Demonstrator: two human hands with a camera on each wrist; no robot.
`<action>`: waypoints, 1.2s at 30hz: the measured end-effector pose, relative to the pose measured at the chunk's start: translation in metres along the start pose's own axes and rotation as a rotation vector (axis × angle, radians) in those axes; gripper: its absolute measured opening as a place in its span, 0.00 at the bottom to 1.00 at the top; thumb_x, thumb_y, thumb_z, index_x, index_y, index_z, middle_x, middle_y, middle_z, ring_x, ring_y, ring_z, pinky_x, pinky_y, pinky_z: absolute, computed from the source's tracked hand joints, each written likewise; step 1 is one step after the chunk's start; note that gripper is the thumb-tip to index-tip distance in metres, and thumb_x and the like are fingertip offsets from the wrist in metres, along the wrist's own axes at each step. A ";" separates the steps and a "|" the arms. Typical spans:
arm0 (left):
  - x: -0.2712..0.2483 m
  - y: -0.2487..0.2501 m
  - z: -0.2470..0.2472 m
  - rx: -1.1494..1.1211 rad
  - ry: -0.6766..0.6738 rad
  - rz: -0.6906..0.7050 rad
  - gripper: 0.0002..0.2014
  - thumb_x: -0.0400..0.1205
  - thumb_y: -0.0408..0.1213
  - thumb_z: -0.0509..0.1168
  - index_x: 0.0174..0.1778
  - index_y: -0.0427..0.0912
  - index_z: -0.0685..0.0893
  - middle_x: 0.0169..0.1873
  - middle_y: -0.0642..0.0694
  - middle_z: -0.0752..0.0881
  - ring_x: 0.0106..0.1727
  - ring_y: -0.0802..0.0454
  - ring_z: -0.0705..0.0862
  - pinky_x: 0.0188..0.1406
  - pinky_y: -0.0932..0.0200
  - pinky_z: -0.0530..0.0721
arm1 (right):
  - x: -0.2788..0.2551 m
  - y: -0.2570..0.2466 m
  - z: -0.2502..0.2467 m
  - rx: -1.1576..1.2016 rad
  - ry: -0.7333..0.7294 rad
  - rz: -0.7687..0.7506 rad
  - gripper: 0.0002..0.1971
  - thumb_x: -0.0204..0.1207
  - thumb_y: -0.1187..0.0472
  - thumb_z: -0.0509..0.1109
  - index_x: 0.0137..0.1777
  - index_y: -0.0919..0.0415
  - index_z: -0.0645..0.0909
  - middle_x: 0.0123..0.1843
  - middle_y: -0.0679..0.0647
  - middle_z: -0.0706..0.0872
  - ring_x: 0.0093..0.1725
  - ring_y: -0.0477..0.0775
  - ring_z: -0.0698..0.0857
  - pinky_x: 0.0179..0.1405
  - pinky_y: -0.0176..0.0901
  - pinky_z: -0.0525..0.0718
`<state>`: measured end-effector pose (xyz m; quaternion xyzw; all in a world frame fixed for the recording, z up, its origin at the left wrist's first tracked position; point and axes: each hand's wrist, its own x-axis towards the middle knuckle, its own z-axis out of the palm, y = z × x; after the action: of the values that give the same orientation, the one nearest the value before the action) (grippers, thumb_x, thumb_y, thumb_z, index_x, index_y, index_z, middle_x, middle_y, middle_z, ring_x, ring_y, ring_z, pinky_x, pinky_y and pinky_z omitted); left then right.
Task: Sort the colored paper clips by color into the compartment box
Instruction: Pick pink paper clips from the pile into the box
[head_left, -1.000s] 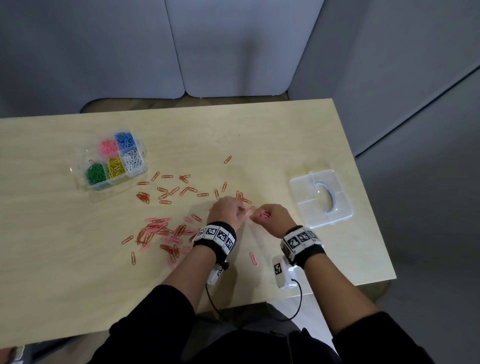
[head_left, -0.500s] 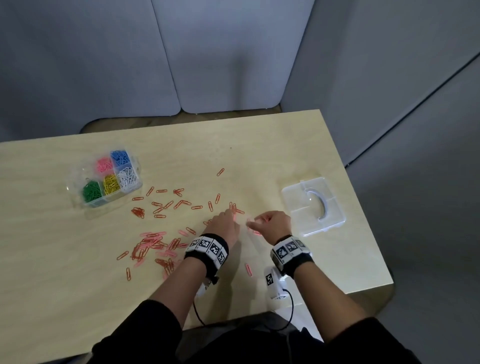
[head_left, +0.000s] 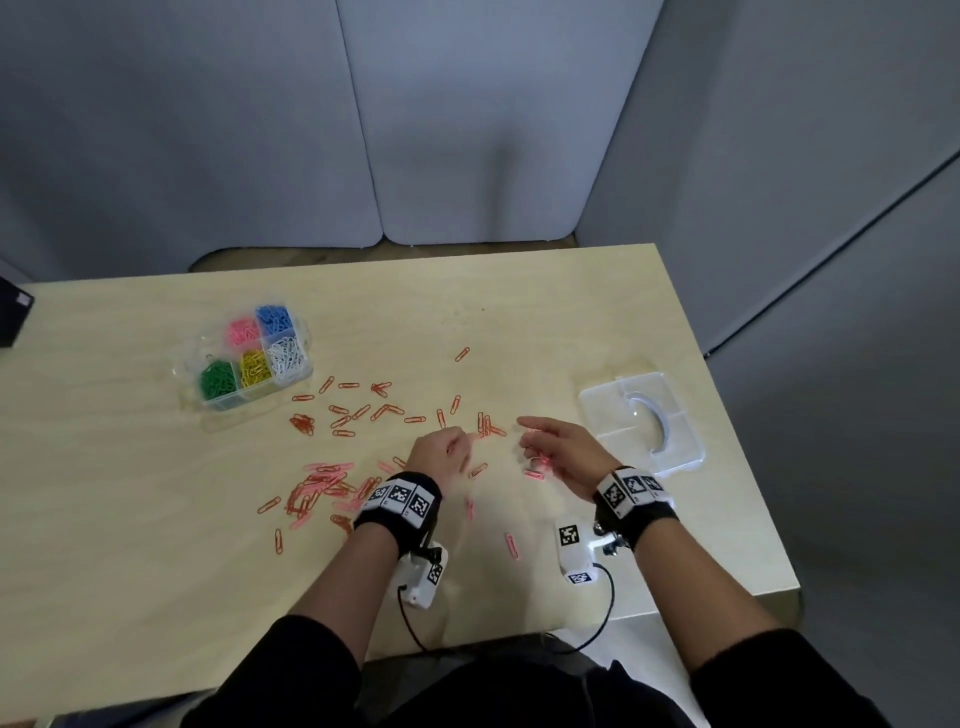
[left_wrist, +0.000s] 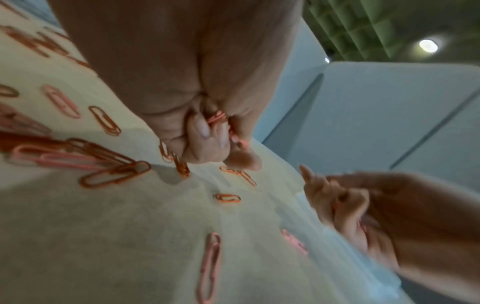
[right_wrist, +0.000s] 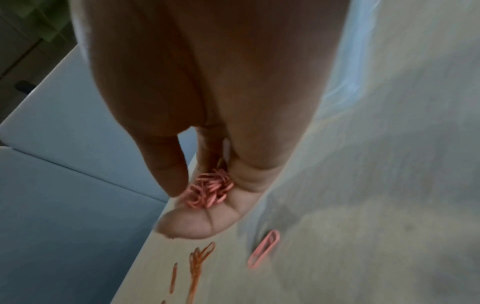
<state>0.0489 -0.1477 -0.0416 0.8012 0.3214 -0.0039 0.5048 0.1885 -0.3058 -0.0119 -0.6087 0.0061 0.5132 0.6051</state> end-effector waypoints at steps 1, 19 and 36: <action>-0.001 -0.002 0.000 -0.044 -0.019 -0.033 0.17 0.87 0.37 0.60 0.32 0.40 0.82 0.27 0.47 0.86 0.30 0.56 0.83 0.38 0.60 0.82 | -0.004 -0.001 -0.005 0.076 0.001 0.026 0.12 0.80 0.76 0.66 0.62 0.69 0.81 0.41 0.60 0.85 0.34 0.51 0.81 0.32 0.39 0.83; -0.054 -0.014 0.017 -0.012 0.179 -0.346 0.24 0.87 0.44 0.58 0.25 0.41 0.70 0.22 0.45 0.71 0.26 0.48 0.69 0.27 0.57 0.63 | -0.033 0.063 -0.016 -0.329 0.025 -0.125 0.04 0.80 0.71 0.69 0.50 0.65 0.83 0.36 0.57 0.84 0.28 0.47 0.78 0.33 0.42 0.77; -0.089 -0.003 0.025 0.239 0.093 -0.300 0.06 0.82 0.35 0.63 0.40 0.42 0.82 0.37 0.47 0.85 0.41 0.46 0.85 0.40 0.54 0.87 | -0.052 0.109 0.018 -1.177 0.202 -0.170 0.11 0.72 0.46 0.78 0.38 0.53 0.90 0.36 0.45 0.88 0.39 0.44 0.85 0.35 0.33 0.77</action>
<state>-0.0155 -0.2122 -0.0271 0.7977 0.4577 -0.0801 0.3845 0.0843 -0.3535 -0.0539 -0.8854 -0.2703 0.3199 0.2017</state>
